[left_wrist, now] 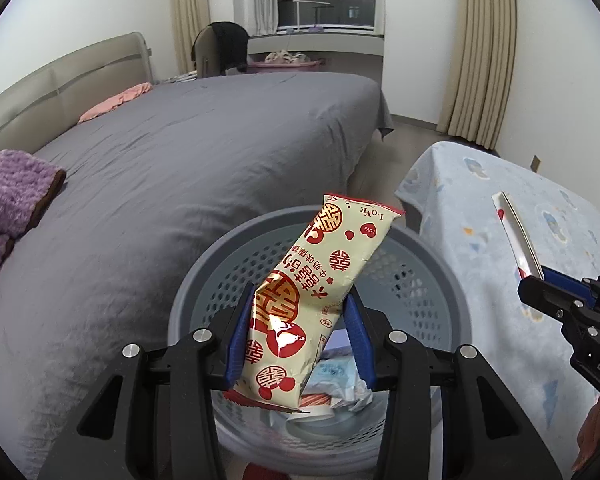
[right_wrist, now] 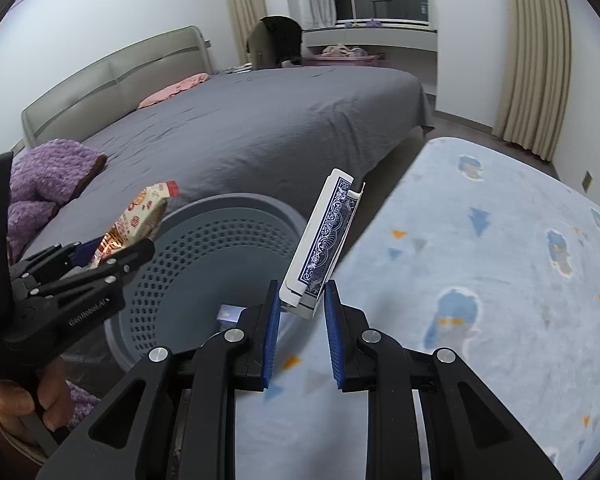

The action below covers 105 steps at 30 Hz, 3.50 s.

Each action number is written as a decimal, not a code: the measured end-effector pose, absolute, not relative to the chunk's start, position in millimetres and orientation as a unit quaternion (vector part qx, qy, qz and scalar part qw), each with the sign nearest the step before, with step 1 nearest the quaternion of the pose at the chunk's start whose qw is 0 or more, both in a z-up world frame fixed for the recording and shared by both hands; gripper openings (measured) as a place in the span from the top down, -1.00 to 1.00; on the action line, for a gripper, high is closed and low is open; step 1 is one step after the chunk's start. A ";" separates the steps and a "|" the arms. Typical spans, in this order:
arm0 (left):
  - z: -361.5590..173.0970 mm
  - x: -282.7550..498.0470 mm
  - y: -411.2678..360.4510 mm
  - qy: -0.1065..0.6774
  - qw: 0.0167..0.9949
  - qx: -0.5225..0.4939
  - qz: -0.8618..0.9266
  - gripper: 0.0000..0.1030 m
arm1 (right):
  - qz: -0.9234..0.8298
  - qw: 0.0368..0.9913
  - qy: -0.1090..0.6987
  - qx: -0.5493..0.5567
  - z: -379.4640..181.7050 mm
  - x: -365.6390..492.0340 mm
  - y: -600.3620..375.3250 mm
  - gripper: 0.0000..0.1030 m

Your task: Collect trash

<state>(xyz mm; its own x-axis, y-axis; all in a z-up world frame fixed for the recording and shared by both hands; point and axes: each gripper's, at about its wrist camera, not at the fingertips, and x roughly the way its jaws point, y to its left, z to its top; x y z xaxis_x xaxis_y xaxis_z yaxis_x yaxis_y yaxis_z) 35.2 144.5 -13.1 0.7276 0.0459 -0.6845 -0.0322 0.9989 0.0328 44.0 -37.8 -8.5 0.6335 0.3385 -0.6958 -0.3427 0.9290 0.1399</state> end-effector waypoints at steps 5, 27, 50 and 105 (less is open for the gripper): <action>-20.1 34.0 154.0 0.377 0.925 0.004 0.036 0.17 | 0.220 0.896 0.387 -0.015 -10.1 44.7 -12.0 0.58; -28.5 40.9 167.9 0.385 0.920 0.000 0.072 -0.32 | 0.248 0.885 0.394 -0.017 -26.2 60.8 9.3 0.05; -21.5 35.3 172.9 0.380 0.919 -0.003 0.103 -0.78 | 0.198 0.898 0.393 -0.015 -32.0 61.4 -1.1 -0.09; -25.4 35.2 170.4 0.390 0.914 0.008 0.110 -0.87 | 0.182 0.901 0.394 -0.001 -31.6 60.6 -9.4 -0.16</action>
<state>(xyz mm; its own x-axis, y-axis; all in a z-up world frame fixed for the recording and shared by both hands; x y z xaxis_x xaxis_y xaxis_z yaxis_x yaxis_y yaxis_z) 35.2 170.4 -25.4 0.6717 0.2085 -0.7108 -0.1955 0.9754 0.1014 60.6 -9.4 -31.6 0.6238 0.3274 -0.7097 -0.3282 0.9338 0.1423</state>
